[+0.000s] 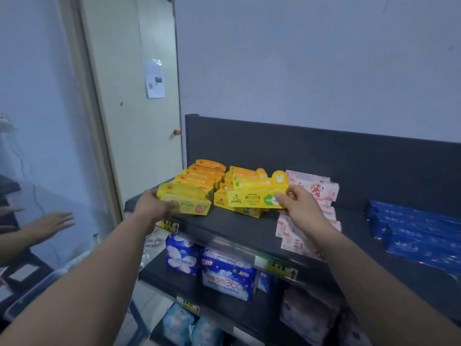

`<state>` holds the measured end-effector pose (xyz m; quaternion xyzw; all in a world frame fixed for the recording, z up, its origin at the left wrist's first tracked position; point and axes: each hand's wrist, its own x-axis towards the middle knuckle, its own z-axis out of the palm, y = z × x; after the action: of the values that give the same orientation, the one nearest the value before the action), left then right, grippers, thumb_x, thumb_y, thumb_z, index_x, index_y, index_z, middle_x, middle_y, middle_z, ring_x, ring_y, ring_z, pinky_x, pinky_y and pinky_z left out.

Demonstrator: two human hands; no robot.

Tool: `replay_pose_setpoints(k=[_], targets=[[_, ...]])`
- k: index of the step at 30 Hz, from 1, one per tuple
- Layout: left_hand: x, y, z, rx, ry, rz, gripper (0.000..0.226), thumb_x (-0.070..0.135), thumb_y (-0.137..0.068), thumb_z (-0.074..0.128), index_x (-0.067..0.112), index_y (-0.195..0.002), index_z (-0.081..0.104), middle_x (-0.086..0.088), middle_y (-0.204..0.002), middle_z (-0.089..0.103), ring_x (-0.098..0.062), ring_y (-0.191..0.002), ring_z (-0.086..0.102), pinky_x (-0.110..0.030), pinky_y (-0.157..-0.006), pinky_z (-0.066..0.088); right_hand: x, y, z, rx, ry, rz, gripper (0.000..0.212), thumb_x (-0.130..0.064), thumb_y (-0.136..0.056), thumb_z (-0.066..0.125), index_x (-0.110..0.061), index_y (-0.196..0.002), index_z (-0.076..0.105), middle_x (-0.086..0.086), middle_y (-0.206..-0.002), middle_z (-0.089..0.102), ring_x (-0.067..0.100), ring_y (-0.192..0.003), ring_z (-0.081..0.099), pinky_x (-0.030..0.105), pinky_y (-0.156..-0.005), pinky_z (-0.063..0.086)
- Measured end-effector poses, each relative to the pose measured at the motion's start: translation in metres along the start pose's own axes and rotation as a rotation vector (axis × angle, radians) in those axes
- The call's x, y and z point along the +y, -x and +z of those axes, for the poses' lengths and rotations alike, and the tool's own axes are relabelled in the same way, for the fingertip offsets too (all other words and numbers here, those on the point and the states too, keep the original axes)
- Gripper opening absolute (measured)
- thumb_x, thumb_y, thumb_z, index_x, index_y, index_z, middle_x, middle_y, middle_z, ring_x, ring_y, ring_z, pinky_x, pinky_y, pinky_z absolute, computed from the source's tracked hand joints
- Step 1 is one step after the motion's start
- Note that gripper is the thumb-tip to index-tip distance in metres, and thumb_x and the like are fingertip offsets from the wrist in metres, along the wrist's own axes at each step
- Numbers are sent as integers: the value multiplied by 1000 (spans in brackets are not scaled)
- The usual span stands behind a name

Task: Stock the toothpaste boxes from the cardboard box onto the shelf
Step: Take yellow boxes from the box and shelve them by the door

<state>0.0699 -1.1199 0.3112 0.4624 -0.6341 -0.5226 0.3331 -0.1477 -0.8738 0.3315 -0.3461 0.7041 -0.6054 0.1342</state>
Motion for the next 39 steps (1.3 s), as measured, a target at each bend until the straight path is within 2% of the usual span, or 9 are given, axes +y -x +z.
replay_pose_setpoints(k=[3, 6, 10, 14, 18, 22, 28, 34, 39], targets=[[3, -25, 0, -55, -118, 17, 35, 6, -75, 78, 1, -105, 60, -14, -99, 68, -27, -85, 65, -42, -80, 55, 4, -5, 11, 13, 119, 17, 12, -21, -94, 57, -10, -98, 58, -2, -80, 56, 14, -75, 57, 23, -66, 47], [9, -35, 2, -80, -257, 47, 25, 5, -81, 73, 4, -101, 58, -9, -96, 62, -23, -86, 57, -34, -79, 46, 7, -10, 22, 33, 250, 15, 15, -25, -93, 58, -13, -102, 59, -3, -84, 61, 17, -77, 58, 33, -69, 46], [5, -57, 4, -98, -384, 41, 27, 8, -84, 69, 4, -108, 58, -13, -105, 61, -29, -98, 56, -39, -84, 46, 9, -14, 31, 20, 444, -12, 13, -26, -92, 59, -16, -99, 53, -11, -79, 51, 9, -74, 50, 24, -62, 38], [-3, -76, 6, -93, -469, 79, 25, 17, -84, 65, 8, -107, 61, -15, -107, 64, -32, -100, 58, -44, -93, 48, 11, -17, 31, -14, 527, 76, 35, -29, -85, 64, -25, -117, 51, -5, -97, 62, 20, -94, 59, 40, -86, 49], [-15, -100, 11, -42, -625, 23, 34, 34, -73, 61, 19, -103, 54, -11, -114, 61, -37, -112, 53, -51, -101, 35, 8, -20, 36, -33, 874, 80, 23, -37, -83, 64, -23, -96, 51, -3, -89, 60, 23, -95, 57, 38, -88, 42], [-9, -93, 17, -3, -763, 34, 27, 33, -87, 54, 22, -112, 50, -13, -119, 57, -35, -123, 44, -46, -99, 24, 8, -26, 45, -39, 1118, 94, 23, -41, -86, 61, -23, -91, 47, -2, -93, 58, 26, -105, 54, 44, -106, 28], [-9, -100, 25, 72, -774, 88, 33, 28, -90, 50, 16, -121, 48, -15, -119, 58, -35, -119, 47, -46, -96, 28, 22, -32, 54, 4, 1106, 72, 38, -41, -85, 63, -17, -111, 50, 1, -107, 64, 25, -107, 57, 46, -112, 17], [1, -77, 36, 196, -645, 240, 54, 37, -88, 58, 16, -136, 46, -17, -135, 51, -40, -126, 42, -52, -103, 30, 16, -20, 49, 107, 944, -7, 39, -36, -85, 66, -20, -118, 53, -3, -103, 65, 20, -97, 57, 38, -95, 38], [16, -41, 66, 74, -438, 409, 43, 33, -89, 58, 21, -131, 52, -6, -132, 56, -34, -123, 48, -50, -102, 31, 2, 8, 30, 191, 900, -79, 49, -36, -88, 63, -21, -134, 50, 1, -134, 55, 22, -123, 46, 36, -103, 33]])
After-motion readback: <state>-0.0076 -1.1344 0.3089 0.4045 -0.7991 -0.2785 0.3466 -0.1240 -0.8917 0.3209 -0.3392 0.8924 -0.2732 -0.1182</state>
